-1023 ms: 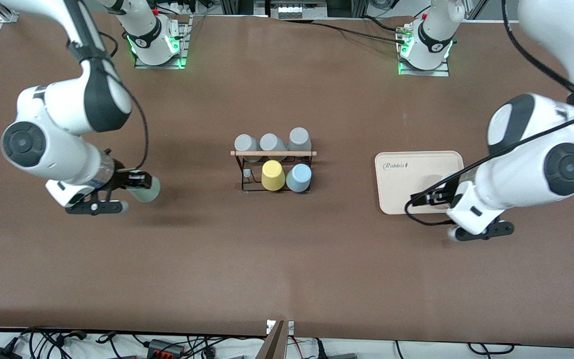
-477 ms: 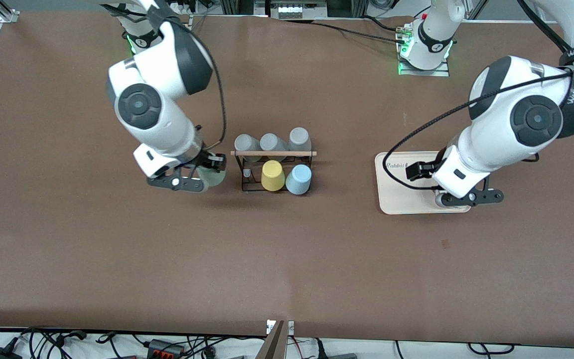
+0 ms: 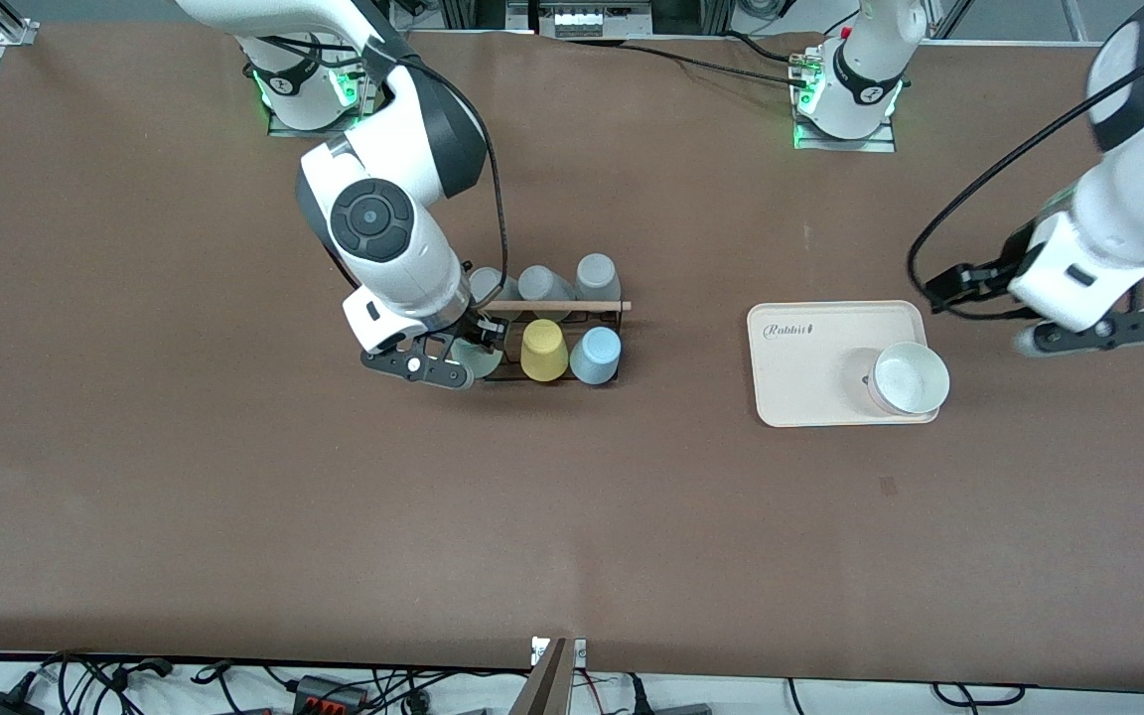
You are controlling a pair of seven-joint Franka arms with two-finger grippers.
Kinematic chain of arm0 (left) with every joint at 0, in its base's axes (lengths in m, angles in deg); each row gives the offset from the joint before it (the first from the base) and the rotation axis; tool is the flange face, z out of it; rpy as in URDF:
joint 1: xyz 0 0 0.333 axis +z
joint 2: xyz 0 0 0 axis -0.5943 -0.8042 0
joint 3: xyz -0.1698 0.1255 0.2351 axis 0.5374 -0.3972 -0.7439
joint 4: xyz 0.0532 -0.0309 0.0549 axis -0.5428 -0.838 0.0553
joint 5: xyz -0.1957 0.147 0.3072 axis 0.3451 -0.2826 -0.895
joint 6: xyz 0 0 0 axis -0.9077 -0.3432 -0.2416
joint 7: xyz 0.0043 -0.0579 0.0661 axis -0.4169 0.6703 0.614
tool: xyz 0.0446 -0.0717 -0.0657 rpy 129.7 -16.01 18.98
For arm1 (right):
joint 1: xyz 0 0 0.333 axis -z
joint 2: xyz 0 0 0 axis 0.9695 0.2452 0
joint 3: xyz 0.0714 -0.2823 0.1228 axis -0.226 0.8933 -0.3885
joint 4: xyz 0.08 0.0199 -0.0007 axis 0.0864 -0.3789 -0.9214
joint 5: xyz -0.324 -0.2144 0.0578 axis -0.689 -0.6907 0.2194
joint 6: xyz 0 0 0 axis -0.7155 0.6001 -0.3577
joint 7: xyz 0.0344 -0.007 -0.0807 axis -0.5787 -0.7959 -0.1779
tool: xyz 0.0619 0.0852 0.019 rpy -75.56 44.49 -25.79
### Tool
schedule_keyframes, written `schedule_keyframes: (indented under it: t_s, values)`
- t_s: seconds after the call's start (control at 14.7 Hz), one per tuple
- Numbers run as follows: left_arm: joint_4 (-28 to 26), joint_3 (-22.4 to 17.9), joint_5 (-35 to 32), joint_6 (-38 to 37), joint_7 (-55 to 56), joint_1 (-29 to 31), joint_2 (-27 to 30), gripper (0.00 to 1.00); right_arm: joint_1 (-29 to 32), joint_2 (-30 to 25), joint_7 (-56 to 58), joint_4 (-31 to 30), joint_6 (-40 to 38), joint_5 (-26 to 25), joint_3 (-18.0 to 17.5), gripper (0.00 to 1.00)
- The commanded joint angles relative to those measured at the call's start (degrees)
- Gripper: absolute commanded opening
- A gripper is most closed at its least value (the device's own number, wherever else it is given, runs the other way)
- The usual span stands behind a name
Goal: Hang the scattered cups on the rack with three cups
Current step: 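Carry the teal cup to the rack while the left gripper withdraws, then hang the teal cup on the rack with the right gripper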
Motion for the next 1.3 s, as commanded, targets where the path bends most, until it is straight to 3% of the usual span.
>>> schedule_keyframes:
  t_s: [0.0,0.27,0.68,0.75,0.89,0.95,1.09,1.23]
  values:
    - [-0.94,-0.34,4.97,0.41,-0.04,-1.02,1.88,1.0,-1.15,2.1,-2.11,1.94,0.12,0.5,0.65,0.3]
    - [-9.72,-1.22,5.54,9.11,1.36,-3.31,6.88,1.0,-2.2,4.56,-2.73,1.76,3.36,-0.64,0.73,0.3]
    - [-8.77,-0.79,2.9,8.33,1.89,-3.13,6.54,1.0,-2.2,6.58,-2.64,0.97,4.07,-1.96,0.73,0.31]
    - [-8.51,-0.7,2.9,8.24,1.89,-3.13,6.54,1.0,-2.2,6.58,-2.64,0.79,4.08,-1.96,0.73,0.35]
    - [-7.89,-0.78,2.9,8.24,0.93,-2.7,6.45,1.0,-2.12,6.59,-2.38,0.79,3.99,-1.96,0.73,0.64]
    - [-7.89,-0.7,2.9,8.24,1.01,-2.78,6.54,1.0,-2.12,6.41,-2.29,1.05,3.9,-1.88,0.73,1.0]
    - [-7.89,-0.26,2.9,7.54,1.01,-2.87,6.8,1.0,-1.33,5.53,1.63,1.41,3.55,-3.01,1.08,1.0]
    - [-7.98,-0.26,2.99,6.66,1.54,-3.22,7.06,1.0,-0.89,1.94,13.73,1.58,1.01,-6.34,1.26,1.0]
